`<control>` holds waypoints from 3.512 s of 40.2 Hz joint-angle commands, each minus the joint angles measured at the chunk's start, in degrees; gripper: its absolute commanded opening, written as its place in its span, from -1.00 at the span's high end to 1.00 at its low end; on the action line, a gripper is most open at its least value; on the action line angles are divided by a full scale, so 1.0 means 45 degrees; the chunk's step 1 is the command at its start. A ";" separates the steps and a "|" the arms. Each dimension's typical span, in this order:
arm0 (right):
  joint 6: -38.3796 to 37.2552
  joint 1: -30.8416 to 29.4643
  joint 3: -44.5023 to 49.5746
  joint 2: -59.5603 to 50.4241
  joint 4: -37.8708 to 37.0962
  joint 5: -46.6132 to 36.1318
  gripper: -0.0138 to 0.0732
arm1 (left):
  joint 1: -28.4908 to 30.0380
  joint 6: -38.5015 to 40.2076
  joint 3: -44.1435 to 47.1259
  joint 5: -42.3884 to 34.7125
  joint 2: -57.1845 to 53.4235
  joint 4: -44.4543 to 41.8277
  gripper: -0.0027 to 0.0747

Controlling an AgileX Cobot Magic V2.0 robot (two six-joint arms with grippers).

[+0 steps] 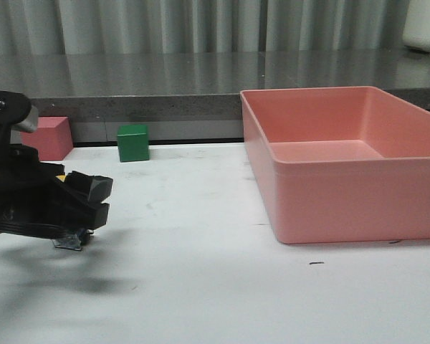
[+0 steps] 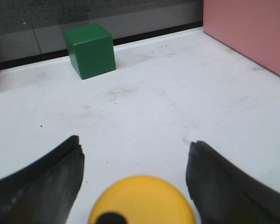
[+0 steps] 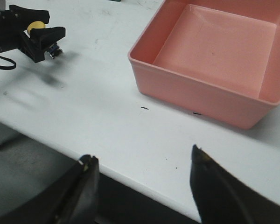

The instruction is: Place and stand button with both arms

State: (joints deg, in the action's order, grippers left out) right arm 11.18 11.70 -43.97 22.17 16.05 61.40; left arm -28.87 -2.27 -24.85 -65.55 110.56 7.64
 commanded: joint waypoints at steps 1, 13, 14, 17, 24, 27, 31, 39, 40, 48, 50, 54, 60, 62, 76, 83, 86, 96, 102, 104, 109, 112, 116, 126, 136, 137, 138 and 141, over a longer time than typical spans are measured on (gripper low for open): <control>0.0011 -0.0072 -0.0281 0.0117 0.0142 -0.0801 -0.37 | -0.0123 0.0127 0.0007 -0.2754 -0.0550 0.0023 -0.30; 0.0011 -0.0072 -0.0281 0.0117 0.0142 -0.0801 -0.37 | -0.0123 0.0127 0.0685 -0.2729 -0.2150 0.0057 -0.30; 0.0011 -0.0072 -0.0281 0.0117 0.0142 -0.0801 -0.37 | -0.0123 0.0127 0.0747 -0.2733 -0.2382 0.0057 -0.30; 0.0011 -0.0072 -0.0281 0.0117 0.0142 -0.0801 -0.37 | -0.0123 0.0127 0.0919 -0.2517 -0.3028 0.0057 -0.30; 0.0011 -0.0072 -0.0281 0.0117 0.0142 -0.0801 -0.37 | -0.0123 0.0127 0.1042 0.0119 -0.5185 0.0057 -0.30; 0.0011 -0.0072 -0.0281 0.0117 0.0142 -0.0801 -0.37 | -0.0123 0.0127 0.1042 0.1601 -0.6404 0.0057 -0.30; 0.0011 -0.0072 -0.0281 0.0117 0.0142 -0.0801 -0.37 | -0.0123 0.0127 0.0624 0.4763 -0.8088 0.0057 -0.30; 0.0011 -0.0072 -0.0281 0.0117 0.0142 -0.0801 -0.37 | -0.0123 0.0104 -0.1663 1.2868 -1.1028 0.0057 -0.29; 0.0011 -0.0072 -0.0281 0.0117 0.0142 -0.0801 -0.37 | -0.0123 0.0104 -0.1975 1.3584 -1.1210 0.0057 -0.29; 0.0011 -0.0072 -0.0281 0.0117 0.0142 -0.0801 -0.37 | -0.0123 0.0104 -0.3398 1.8727 -1.2615 -0.0488 -0.29; 0.0011 -0.0072 -0.0281 0.0117 0.0142 -0.0801 -0.37 | -0.0123 0.0104 -0.3598 1.9404 -1.2883 -0.0717 -0.29; 0.0011 -0.0072 -0.0281 0.0117 0.0142 -0.0801 -0.37 | -0.0123 0.0104 -0.3778 2.0770 -1.3467 -0.1098 -0.29; 0.0011 -0.0072 -0.0281 0.0117 0.0142 -0.0801 -0.37 | -0.0123 0.0301 -0.3778 2.2456 -1.4237 -0.1699 -0.29; 0.0011 -0.0072 -0.0281 0.0117 0.0142 -0.0801 -0.37 | -0.0123 0.0989 -0.3778 2.2947 -1.4431 -0.1985 -0.29; 0.0011 -0.0072 -0.0281 0.0117 0.0142 -0.0814 -0.37 | -0.0123 0.2388 -0.3778 2.3603 -1.4829 -0.2642 -0.29; 0.0011 -0.0072 -0.0281 0.0117 0.0153 -0.0936 -0.37 | -0.0123 0.2388 -0.3778 2.3647 -1.4829 -0.2642 -0.29; 0.0011 -0.0072 -0.0281 0.0117 0.0155 -0.0979 -0.37 | -0.0123 0.2388 -0.3778 2.3667 -1.4829 -0.2642 -0.29; 0.0011 -0.0072 -0.0281 0.0117 0.0191 -0.1525 -0.37 | -0.0123 0.2388 -0.3778 2.3675 -1.4829 -0.2642 -0.24; 0.0011 -0.0072 -0.0281 0.0129 0.0191 -0.1660 -0.36 | -0.0123 0.2388 -0.3778 2.3675 -1.4829 -0.2642 0.00; 0.0011 -0.0072 -0.0281 0.0129 0.0191 -0.1672 -0.32 | -0.0123 0.2388 -0.3778 2.3675 -1.4829 -0.2642 0.11; 0.0011 -0.0072 -0.0281 0.0129 0.0191 -0.1672 0.10 | -0.0123 0.2388 -0.3778 2.3675 -1.4829 -0.2642 0.39; 0.0011 -0.0072 -0.0281 0.0129 0.0191 -0.1672 0.45 | -0.0123 0.2388 -0.3778 2.3675 -1.4829 -0.2642 0.57; 0.0011 -0.0072 -0.0281 0.0129 0.0191 -0.1672 0.81 | -0.0123 0.2388 -0.3778 2.3652 -1.4829 -0.2642 0.74; 0.0011 -0.0072 -0.0281 0.0129 0.0191 -0.1672 0.84 | -0.0123 0.2388 -0.3778 2.3651 -1.4829 -0.2642 0.98; 0.0011 -0.0072 -0.0281 0.0129 0.0191 -0.1672 0.84 | -0.0220 0.2388 -0.3778 2.3651 -1.4835 -0.2642 0.98; 0.0011 -0.0072 -0.0281 0.0129 0.0191 -0.1672 0.84 | -0.0218 0.2388 -0.3778 2.3651 -1.4859 -0.2642 0.98; 0.0011 -0.0072 -0.0281 0.0129 0.0191 -0.1672 0.84 | -0.0218 0.2388 -0.3778 2.3651 -1.4859 -0.2642 0.98; 0.0011 -0.0072 -0.0281 0.0129 0.0191 -0.1672 0.84 | -0.0114 0.2388 -0.3658 2.3512 -1.5114 -0.2642 0.98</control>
State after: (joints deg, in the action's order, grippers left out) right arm 11.18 11.70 -43.97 22.17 16.05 58.03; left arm -29.32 7.74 -39.72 44.04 43.86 -4.10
